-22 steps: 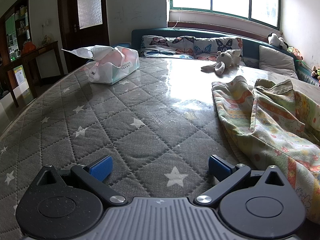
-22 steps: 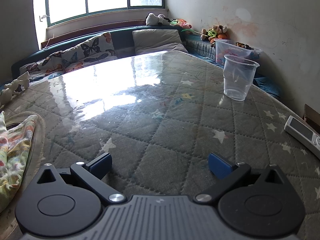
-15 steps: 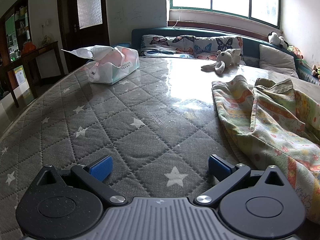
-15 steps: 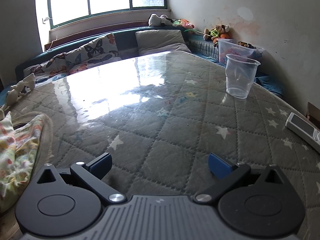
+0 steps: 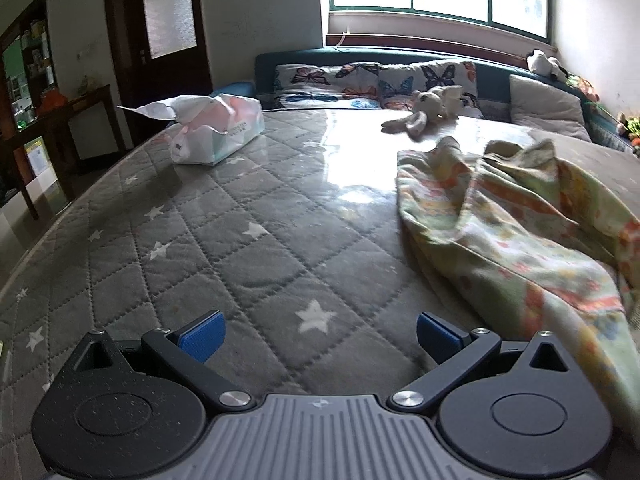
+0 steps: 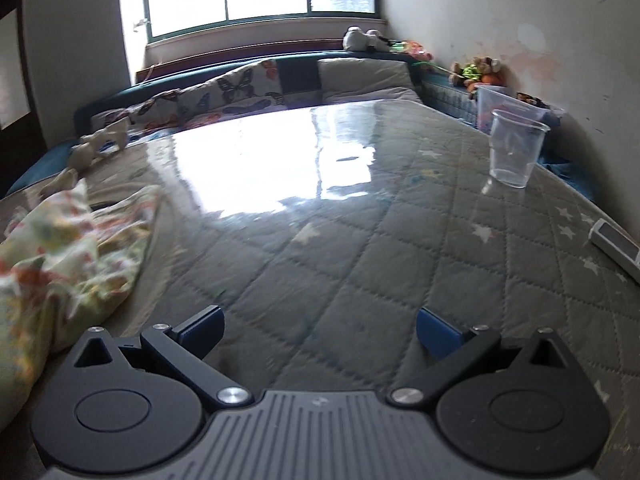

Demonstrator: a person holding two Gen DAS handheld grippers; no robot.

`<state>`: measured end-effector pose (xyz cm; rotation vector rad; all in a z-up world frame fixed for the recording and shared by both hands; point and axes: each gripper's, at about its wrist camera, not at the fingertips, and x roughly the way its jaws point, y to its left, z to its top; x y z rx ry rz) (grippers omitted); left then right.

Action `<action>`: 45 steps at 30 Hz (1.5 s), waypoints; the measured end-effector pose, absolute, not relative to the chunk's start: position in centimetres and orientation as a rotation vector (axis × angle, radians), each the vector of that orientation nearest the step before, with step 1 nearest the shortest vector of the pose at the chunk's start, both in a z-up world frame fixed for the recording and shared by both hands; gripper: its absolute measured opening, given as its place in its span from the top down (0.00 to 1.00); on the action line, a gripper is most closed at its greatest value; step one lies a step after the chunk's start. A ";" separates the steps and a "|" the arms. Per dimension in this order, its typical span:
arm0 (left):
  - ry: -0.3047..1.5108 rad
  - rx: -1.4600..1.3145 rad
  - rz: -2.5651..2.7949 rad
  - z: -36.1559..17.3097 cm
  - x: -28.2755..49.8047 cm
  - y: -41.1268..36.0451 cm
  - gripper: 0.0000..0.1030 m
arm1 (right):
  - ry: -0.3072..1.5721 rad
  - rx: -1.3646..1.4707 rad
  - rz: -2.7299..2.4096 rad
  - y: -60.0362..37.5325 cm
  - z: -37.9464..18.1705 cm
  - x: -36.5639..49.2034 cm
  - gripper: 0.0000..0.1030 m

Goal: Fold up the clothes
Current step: 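Move both grippers toward the crumpled floral shirt on the mattress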

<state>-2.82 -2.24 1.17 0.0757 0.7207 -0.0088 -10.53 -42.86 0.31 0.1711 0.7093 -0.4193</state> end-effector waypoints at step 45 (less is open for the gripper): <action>0.799 0.190 -0.197 2.1 -11.6 -7.1 0.00 | 0.768 0.051 -0.057 -29.2 2.5 -18.5 0.00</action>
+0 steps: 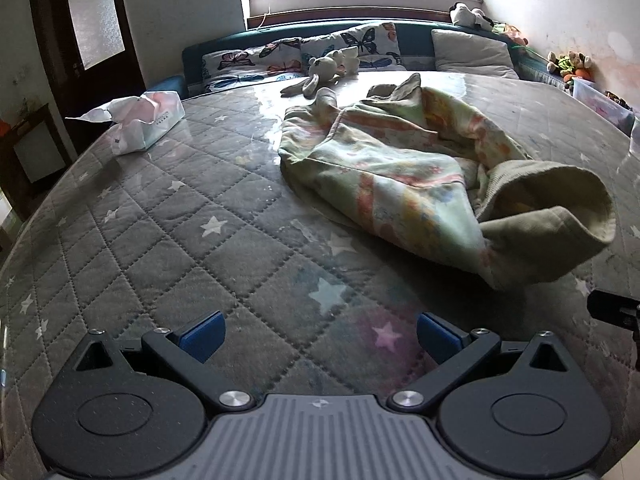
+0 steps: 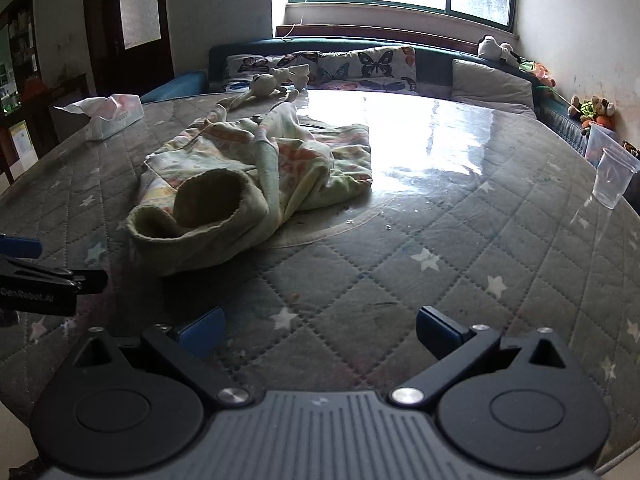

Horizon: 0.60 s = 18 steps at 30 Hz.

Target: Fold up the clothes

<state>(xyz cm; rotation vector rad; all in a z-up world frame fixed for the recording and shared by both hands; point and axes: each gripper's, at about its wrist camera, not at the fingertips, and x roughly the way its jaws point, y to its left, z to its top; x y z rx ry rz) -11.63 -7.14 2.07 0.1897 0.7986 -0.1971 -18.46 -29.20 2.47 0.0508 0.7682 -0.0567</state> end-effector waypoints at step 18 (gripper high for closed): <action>0.801 0.218 -0.206 2.0 -12.2 -8.0 0.00 | 0.768 0.051 -0.030 -28.9 2.8 -19.4 0.00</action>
